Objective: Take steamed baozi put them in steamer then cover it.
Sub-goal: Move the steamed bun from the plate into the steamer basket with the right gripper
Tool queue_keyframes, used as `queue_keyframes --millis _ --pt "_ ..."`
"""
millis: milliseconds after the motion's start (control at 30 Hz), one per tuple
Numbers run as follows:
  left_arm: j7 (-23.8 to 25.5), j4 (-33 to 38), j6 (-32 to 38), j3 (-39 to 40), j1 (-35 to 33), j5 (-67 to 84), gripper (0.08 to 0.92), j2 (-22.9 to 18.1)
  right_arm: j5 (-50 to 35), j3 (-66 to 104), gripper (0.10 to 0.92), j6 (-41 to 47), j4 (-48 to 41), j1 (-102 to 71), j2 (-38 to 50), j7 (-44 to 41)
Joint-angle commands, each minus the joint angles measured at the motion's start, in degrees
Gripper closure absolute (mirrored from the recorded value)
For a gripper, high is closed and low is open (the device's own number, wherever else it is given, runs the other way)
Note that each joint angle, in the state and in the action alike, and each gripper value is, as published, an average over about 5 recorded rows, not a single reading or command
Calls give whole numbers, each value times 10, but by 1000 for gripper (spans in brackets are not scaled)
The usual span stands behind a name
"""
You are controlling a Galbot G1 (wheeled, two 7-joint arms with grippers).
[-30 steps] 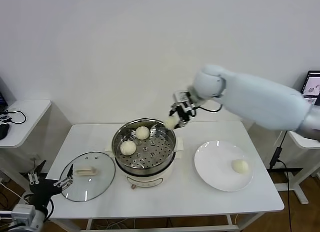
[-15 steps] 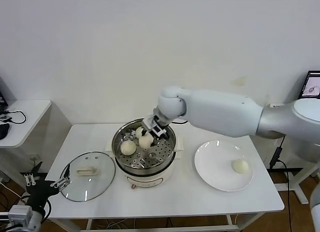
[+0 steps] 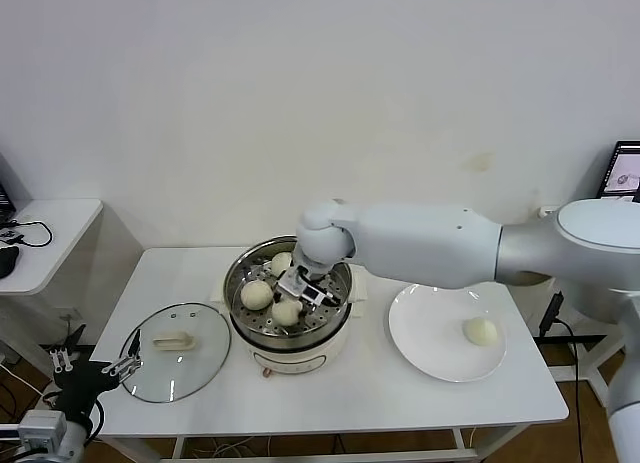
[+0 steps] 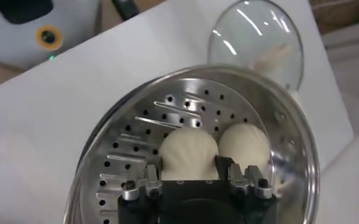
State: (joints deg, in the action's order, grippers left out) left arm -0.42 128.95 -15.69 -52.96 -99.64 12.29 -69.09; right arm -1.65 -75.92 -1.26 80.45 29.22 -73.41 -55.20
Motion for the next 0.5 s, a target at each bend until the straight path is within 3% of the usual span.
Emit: queue_keyframes --millis 33,333,500 --pt "0 -3 1 1 0 0 177 0 39 -12 465 -36 17 2 -6 -9" --pt "0 -2 1 1 2 0 177 1 29 -10 446 -41 24 6 3 -8" --pt "0 0 1 -1 1 1 177 3 24 -6 339 -39 26 18 12 -8"
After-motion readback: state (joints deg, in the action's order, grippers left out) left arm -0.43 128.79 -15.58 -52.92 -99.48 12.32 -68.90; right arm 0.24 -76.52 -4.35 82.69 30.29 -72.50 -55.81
